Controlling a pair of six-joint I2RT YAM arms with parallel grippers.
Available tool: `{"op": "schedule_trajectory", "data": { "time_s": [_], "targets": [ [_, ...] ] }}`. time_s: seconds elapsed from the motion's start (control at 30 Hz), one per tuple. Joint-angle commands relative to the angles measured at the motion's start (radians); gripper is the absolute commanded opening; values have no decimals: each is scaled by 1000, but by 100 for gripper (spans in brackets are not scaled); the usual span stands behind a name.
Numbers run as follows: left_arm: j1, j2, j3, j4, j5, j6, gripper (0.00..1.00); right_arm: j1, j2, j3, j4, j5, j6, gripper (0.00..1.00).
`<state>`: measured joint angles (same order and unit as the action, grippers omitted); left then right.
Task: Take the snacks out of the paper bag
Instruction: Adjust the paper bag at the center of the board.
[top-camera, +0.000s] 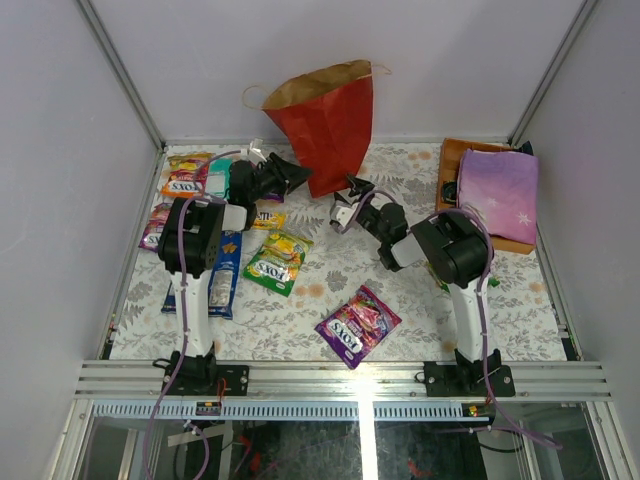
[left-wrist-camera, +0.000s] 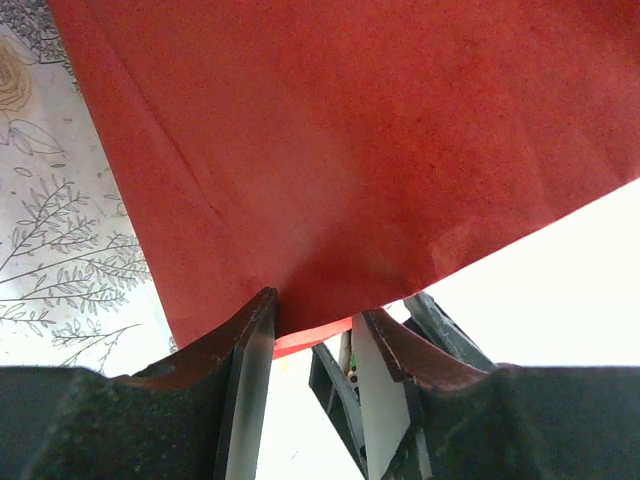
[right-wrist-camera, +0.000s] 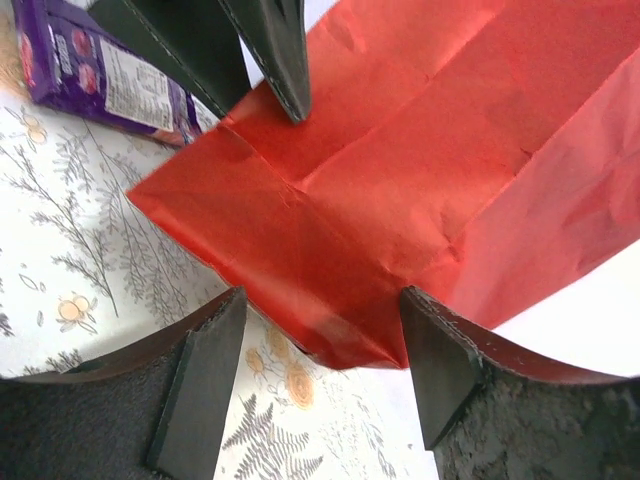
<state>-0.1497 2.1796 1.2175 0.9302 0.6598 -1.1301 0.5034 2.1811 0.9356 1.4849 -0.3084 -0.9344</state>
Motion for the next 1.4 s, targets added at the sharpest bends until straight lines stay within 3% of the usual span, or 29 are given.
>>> {"op": "schedule_trajectory", "data": {
  "time_s": [0.0, 0.27, 0.43, 0.53, 0.63, 0.73, 0.83, 0.9, 1.03, 1.2, 1.37],
  "targets": [
    [-3, 27, 14, 150, 40, -74, 34, 47, 8, 58, 41, -44, 41, 68],
    [-4, 44, 11, 217, 48, -126, 34, 85, -7, 52, 29, -118, 135, 70],
    [4, 32, 0, 210, 44, -114, 33, 82, -107, -61, 118, -25, 243, 80],
    [5, 13, -10, 165, 27, -67, 33, 71, -187, -130, 210, 74, 405, 90],
    [4, -9, -28, 128, 3, -20, 34, 65, -273, -169, 211, 145, 572, 94],
    [4, -29, -44, 106, -19, 7, 34, 60, -343, -193, 204, 316, 806, 96],
    [4, -54, -70, 91, -40, 32, 34, 33, -411, -207, 109, 354, 983, 95],
    [4, -73, -85, 88, -54, 46, 34, 5, -458, -190, -51, 341, 1103, 95],
    [2, -87, -102, 102, -63, 38, 34, -96, -508, -73, -416, 138, 1355, 88],
    [2, -96, -112, 124, -64, 23, 34, -163, -512, -5, -558, -30, 1508, 73],
    [2, -89, -113, 133, -60, 12, 34, -217, -500, 12, -644, -43, 1618, 42]
  ]
}}
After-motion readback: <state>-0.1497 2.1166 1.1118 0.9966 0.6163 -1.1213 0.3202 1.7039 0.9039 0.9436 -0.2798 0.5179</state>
